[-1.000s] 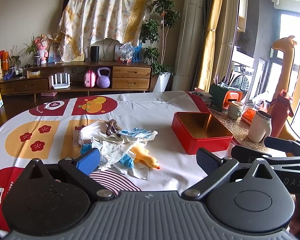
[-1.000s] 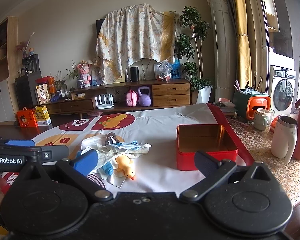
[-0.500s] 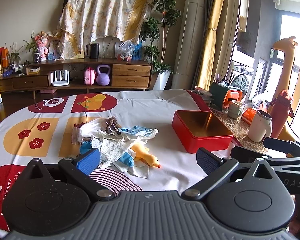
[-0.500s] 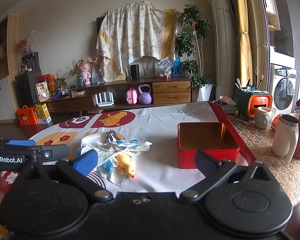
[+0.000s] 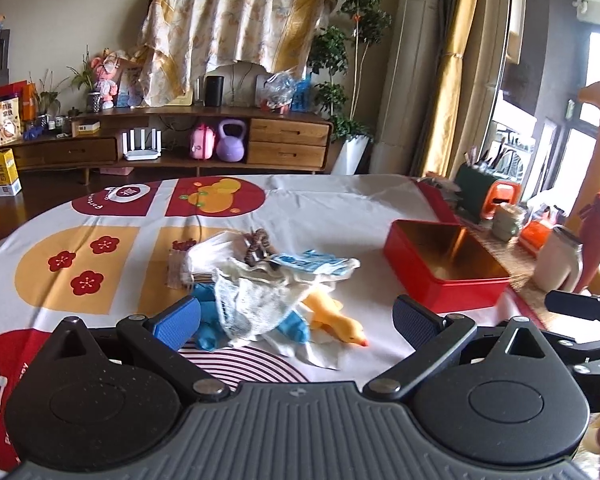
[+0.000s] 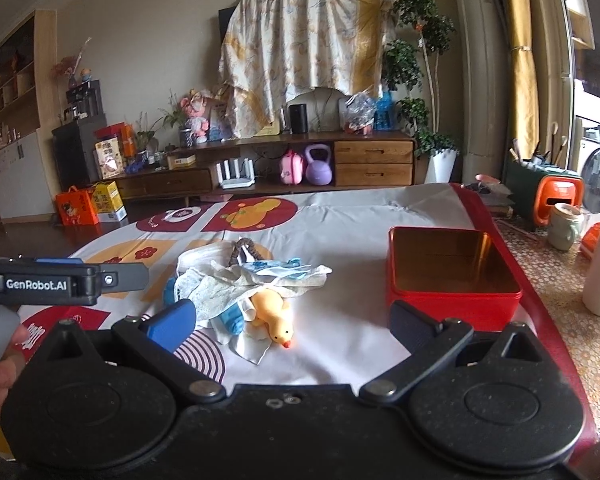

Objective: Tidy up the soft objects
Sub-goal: 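Lower the right tool onto the blue bib while the left tool reaches the white mesh cloth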

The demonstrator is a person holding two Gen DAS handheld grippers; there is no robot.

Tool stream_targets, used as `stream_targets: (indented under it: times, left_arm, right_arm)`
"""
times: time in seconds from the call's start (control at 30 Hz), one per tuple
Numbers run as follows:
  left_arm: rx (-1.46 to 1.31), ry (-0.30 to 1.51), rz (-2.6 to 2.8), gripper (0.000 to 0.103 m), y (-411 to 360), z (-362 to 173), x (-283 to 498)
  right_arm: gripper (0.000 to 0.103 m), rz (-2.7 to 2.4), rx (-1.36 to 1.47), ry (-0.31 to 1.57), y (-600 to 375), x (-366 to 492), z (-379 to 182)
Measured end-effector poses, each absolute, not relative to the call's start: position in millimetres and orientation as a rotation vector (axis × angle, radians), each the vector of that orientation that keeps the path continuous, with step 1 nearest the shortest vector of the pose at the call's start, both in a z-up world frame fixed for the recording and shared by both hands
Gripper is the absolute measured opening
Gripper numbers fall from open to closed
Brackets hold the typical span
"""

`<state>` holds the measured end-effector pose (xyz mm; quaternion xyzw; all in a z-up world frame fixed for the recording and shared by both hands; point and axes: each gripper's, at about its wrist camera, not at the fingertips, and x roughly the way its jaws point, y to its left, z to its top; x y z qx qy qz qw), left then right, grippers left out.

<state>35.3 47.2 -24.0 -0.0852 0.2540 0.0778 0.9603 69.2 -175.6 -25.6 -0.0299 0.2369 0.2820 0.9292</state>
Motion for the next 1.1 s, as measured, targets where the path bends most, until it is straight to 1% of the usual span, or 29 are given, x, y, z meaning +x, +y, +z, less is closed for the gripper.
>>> stream_targets:
  times: [0.4,0.5,0.57,0.63,0.77,0.83,1.1]
  left_arm:
    - [-0.154,0.559,0.201,0.103,68.6,-60.4,87.3]
    - [-0.141,0.551,0.206,0.103,67.9,-67.7,100.6]
    - [-0.132,0.549,0.202,0.103,67.0,-72.1,110.0]
    - [-0.113,0.545,0.206,0.100,65.8,-77.2,118.9]
    - [-0.112,0.562,0.183,0.100,69.8,-89.3,135.9]
    - [-0.101,0.568,0.176,0.100,71.0,-94.7,142.7]
    - [-0.042,0.594,0.183,0.099,73.0,-110.9,175.3]
  right_arm:
    - [0.099,0.647,-0.137,0.550,-151.7,138.5,-36.3]
    - [0.095,0.669,-0.147,0.577,-140.5,160.8,-39.4]
    - [0.088,0.706,-0.156,0.588,-130.7,175.4,-42.2]
    - [0.084,0.736,-0.173,0.605,-118.8,188.7,-45.5]
    - [0.079,0.811,-0.217,0.632,-96.5,214.5,-51.9]
    - [0.079,0.855,-0.242,0.640,-85.9,226.6,-52.9]
    - [0.070,0.916,-0.282,0.744,-51.3,270.4,-73.1]
